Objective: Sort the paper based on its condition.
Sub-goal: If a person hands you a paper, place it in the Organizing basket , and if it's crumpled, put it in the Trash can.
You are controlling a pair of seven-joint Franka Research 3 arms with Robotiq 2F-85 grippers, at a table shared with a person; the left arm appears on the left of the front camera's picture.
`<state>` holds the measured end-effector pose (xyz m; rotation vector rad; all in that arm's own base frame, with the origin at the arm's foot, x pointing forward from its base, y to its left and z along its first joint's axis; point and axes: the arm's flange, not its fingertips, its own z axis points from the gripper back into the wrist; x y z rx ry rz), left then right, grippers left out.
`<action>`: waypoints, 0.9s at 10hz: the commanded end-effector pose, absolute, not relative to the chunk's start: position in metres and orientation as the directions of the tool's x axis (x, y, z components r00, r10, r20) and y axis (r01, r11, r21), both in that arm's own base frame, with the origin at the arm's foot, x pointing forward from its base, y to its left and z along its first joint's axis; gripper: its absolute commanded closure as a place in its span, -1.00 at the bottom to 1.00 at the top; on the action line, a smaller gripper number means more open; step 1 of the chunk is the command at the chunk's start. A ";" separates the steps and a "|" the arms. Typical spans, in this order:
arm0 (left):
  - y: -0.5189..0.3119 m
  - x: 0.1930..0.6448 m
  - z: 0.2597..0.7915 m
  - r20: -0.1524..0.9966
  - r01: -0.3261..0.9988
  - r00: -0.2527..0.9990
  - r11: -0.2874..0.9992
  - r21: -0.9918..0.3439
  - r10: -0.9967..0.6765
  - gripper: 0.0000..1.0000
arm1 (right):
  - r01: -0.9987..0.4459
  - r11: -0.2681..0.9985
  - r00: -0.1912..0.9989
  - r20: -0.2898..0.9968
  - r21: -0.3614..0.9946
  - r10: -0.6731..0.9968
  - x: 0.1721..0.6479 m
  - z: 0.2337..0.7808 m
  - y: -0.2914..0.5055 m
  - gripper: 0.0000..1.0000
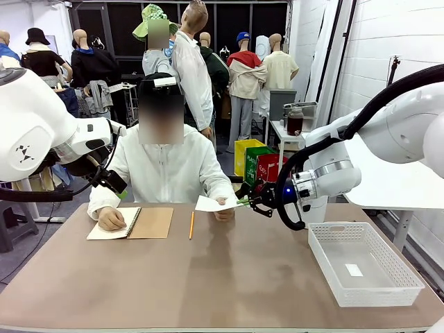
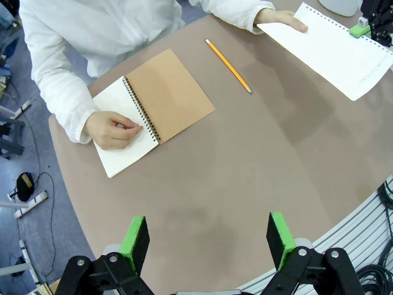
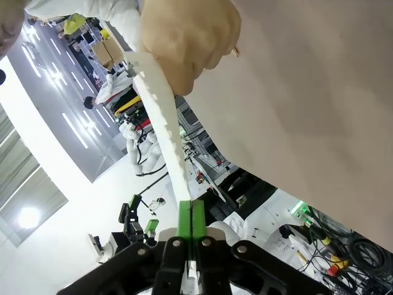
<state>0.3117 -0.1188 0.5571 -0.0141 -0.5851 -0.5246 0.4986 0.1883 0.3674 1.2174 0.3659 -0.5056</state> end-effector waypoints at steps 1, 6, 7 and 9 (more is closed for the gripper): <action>-0.118 0.312 0.557 0.536 0.476 0.706 0.870 0.127 -0.464 -1.00 | 0.572 0.256 0.820 -0.553 0.779 -0.151 0.507 0.368 0.190 1.00; -0.118 0.312 0.557 0.536 0.476 0.706 0.870 0.127 -0.464 -1.00 | 0.441 0.285 0.893 -0.386 0.851 -0.232 0.508 0.411 0.155 1.00; -0.118 0.312 0.557 0.536 0.476 0.706 0.870 0.127 -0.464 -1.00 | 0.314 0.362 0.946 -0.257 0.878 -0.196 0.503 0.430 0.137 1.00; -0.118 0.312 0.557 0.536 0.476 0.706 0.870 0.127 -0.464 -1.00 | 0.093 0.596 0.991 -0.015 0.798 -0.134 0.485 0.453 0.095 1.00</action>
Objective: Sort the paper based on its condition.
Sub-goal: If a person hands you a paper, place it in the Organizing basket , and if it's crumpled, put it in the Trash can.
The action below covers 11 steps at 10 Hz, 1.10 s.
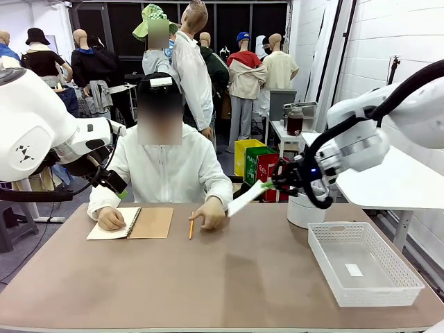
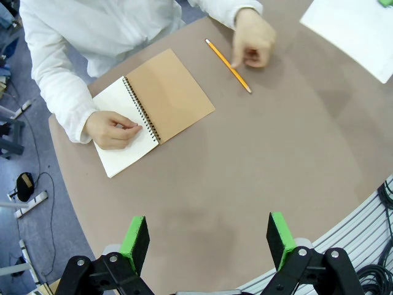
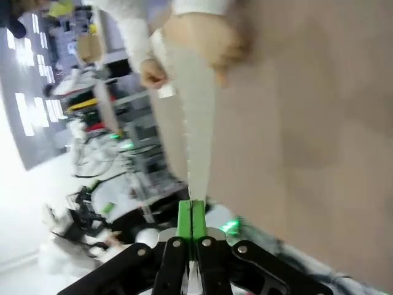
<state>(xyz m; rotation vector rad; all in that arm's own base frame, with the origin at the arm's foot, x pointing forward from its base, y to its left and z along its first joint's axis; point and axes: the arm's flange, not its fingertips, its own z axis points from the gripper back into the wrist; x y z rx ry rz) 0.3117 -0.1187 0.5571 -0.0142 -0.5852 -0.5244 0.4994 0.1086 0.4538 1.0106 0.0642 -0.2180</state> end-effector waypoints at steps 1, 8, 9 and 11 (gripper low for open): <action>-0.118 0.312 0.557 0.536 0.476 0.706 0.870 0.127 -0.464 -1.00 | 0.064 0.670 0.993 0.020 0.739 -0.117 0.474 0.460 0.076 1.00; -0.118 0.312 0.557 0.536 0.476 0.706 0.870 0.127 -0.464 -1.00 | 0.000 0.832 0.998 0.048 0.555 -0.032 0.425 0.472 0.011 1.00; -0.118 0.312 0.557 0.536 0.476 0.706 0.870 0.127 -0.464 -1.00 | 0.000 0.832 0.998 0.048 0.555 -0.032 0.425 0.472 0.011 1.00; -0.118 0.312 0.557 0.536 0.476 0.706 0.870 0.127 -0.464 -1.00 | 0.019 0.835 0.997 0.049 0.550 -0.055 0.419 0.473 0.009 1.00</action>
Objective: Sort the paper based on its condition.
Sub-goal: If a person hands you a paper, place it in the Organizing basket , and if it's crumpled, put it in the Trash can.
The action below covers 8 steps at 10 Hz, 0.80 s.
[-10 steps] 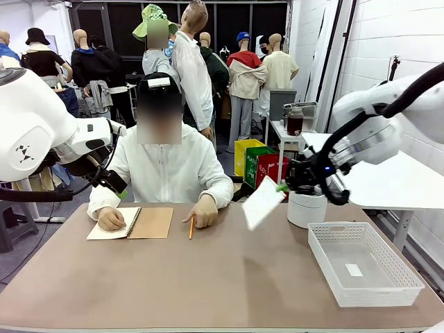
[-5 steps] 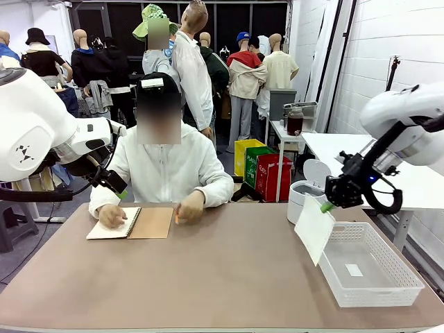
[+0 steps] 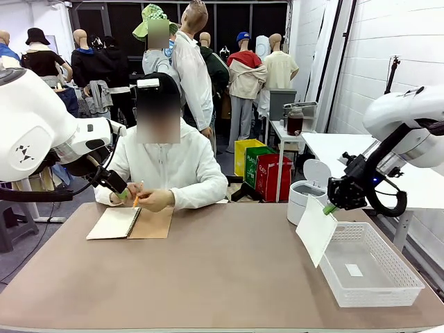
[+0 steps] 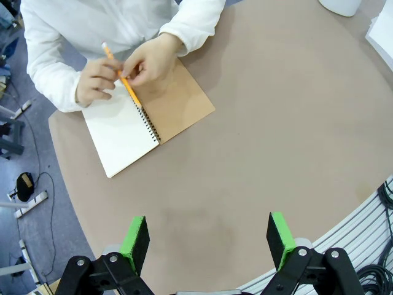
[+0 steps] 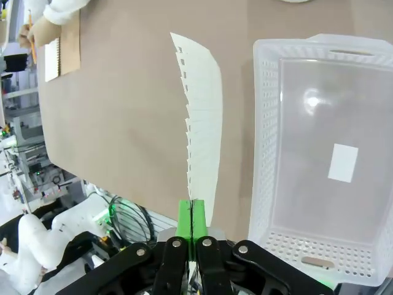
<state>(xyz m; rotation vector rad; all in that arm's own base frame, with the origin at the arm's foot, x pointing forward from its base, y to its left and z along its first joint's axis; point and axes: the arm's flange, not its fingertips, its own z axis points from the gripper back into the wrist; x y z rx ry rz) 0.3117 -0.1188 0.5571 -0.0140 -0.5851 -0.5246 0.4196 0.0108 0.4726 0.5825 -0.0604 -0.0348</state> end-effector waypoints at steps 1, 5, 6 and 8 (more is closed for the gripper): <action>-0.118 0.312 0.557 0.536 0.476 0.706 0.870 0.127 -0.464 -1.00 | -0.001 0.850 0.995 0.089 0.527 -0.054 0.415 0.480 -0.001 1.00; -0.118 0.312 0.557 0.536 0.476 0.706 0.870 0.127 -0.464 -1.00 | -0.014 0.865 0.984 0.162 0.502 -0.078 0.380 0.474 -0.039 1.00; -0.118 0.312 0.557 0.536 0.476 0.706 0.870 0.127 -0.464 -1.00 | -0.018 0.868 0.982 0.172 0.496 -0.078 0.373 0.463 -0.047 1.00; -0.118 0.312 0.557 0.536 0.476 0.706 0.870 0.127 -0.464 -1.00 | -0.040 0.869 0.983 0.176 0.492 -0.054 0.369 0.439 -0.053 1.00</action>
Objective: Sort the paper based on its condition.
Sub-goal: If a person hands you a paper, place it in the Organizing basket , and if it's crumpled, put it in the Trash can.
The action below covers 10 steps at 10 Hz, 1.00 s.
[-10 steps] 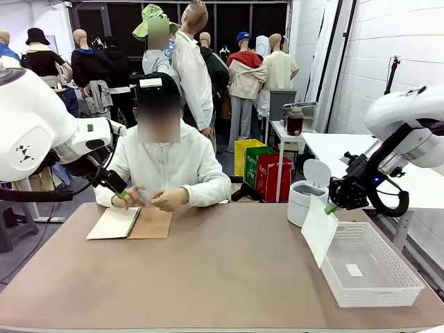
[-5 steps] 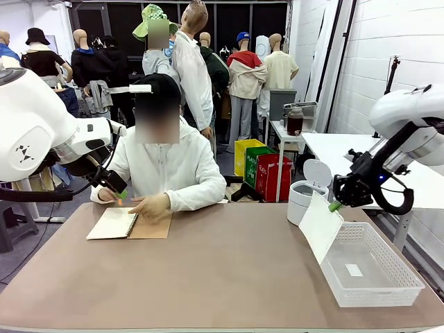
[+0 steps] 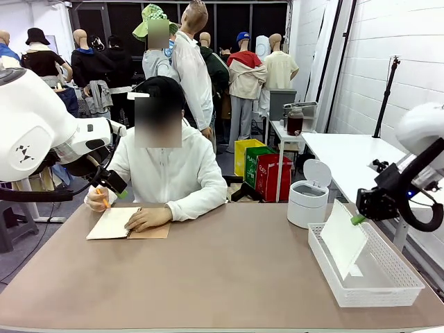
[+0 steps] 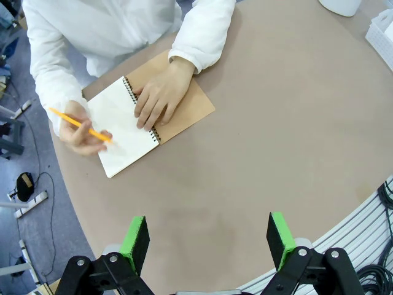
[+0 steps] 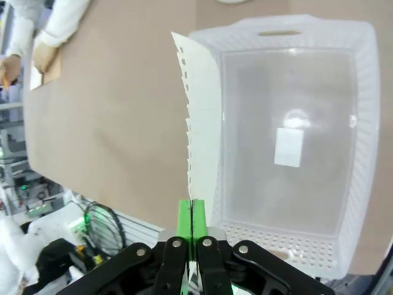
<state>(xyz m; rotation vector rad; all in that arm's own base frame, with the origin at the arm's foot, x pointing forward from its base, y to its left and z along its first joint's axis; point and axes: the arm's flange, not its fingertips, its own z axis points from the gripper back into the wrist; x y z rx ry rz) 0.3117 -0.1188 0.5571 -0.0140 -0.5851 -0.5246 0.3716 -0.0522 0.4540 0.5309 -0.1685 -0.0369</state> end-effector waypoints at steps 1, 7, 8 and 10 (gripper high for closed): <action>-0.118 0.312 0.557 0.536 0.476 0.706 0.870 0.127 -0.464 -1.00 | -0.062 0.857 0.981 0.188 0.512 -0.042 0.375 0.425 -0.054 1.00; -0.118 0.312 0.557 0.536 0.476 0.706 0.870 0.127 -0.464 -1.00 | 0.044 0.918 0.994 0.079 0.393 -0.081 0.398 0.374 -0.053 1.00; -0.118 0.312 0.557 0.536 0.476 0.706 0.870 0.127 -0.464 -1.00 | 0.077 0.932 0.993 0.059 0.355 -0.105 0.400 0.371 -0.052 1.00; -0.118 0.312 0.557 0.536 0.476 0.706 0.870 0.127 -0.464 -1.00 | 0.155 0.947 0.985 0.024 0.281 -0.169 0.405 0.373 -0.050 0.46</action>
